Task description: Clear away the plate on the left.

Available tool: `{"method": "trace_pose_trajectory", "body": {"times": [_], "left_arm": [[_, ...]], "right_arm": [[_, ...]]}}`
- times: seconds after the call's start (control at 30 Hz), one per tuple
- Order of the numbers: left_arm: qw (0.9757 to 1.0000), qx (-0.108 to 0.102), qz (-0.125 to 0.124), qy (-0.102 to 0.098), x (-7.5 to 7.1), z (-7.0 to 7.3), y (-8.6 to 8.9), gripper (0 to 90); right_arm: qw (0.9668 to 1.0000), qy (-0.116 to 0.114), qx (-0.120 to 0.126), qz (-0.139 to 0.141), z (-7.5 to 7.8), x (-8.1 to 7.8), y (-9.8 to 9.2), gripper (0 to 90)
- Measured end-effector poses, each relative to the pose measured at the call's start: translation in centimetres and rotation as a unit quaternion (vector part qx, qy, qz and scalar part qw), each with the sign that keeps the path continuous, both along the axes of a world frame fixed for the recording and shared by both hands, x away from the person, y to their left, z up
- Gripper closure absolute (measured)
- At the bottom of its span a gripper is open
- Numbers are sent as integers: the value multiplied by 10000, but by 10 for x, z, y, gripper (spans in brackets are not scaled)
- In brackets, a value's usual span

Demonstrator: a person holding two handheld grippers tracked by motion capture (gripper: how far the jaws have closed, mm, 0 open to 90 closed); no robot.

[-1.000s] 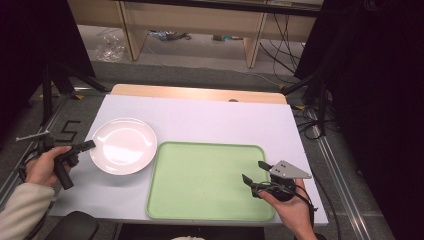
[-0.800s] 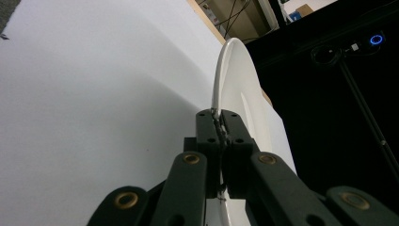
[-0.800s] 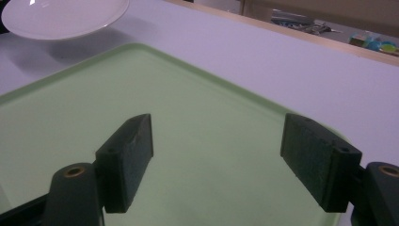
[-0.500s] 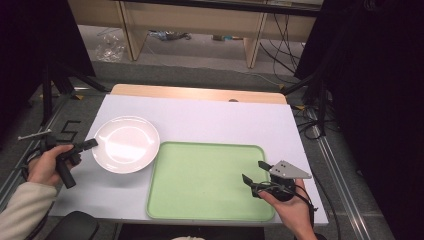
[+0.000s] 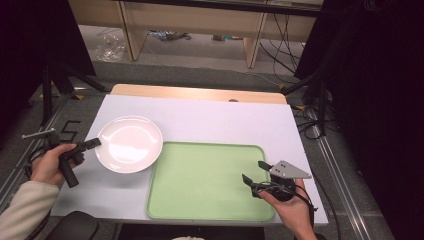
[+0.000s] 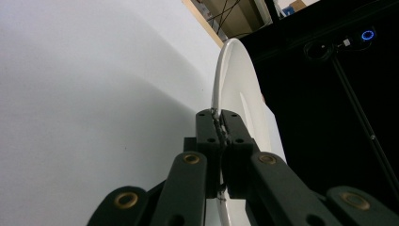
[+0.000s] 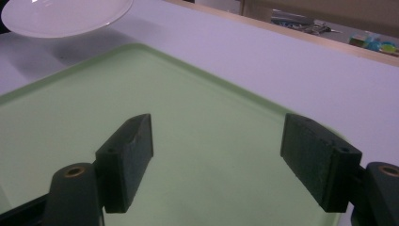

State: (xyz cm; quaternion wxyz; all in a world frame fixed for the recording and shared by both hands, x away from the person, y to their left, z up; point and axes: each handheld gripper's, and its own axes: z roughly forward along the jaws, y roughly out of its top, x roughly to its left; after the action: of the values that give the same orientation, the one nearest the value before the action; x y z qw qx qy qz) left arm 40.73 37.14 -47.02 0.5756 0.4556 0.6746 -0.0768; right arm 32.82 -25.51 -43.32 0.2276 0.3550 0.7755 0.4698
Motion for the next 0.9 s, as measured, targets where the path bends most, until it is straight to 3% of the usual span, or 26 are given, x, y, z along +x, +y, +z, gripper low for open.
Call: {"method": "trace_pose_trajectory", "body": {"times": [0.23, 0.3, 0.47, 0.9], "left_arm": [[10000, -10, -48, 11, 2, 2, -4, 870], [9998, -125, -62, -106, 3, 1, -6, 871], [9999, -39, -129, -12, 4, 4, -9, 870], [9998, -43, -212, -13, 8, 6, -18, 871]], "right_arm": [[10000, 2, 2, -2, 0, 0, 0, 266], [10000, 4, 4, -1, 0, 0, 0, 267], [10000, -11, 20, -16, 0, 0, 0, 266], [10000, -15, 28, -21, 0, 0, 0, 267]]}}
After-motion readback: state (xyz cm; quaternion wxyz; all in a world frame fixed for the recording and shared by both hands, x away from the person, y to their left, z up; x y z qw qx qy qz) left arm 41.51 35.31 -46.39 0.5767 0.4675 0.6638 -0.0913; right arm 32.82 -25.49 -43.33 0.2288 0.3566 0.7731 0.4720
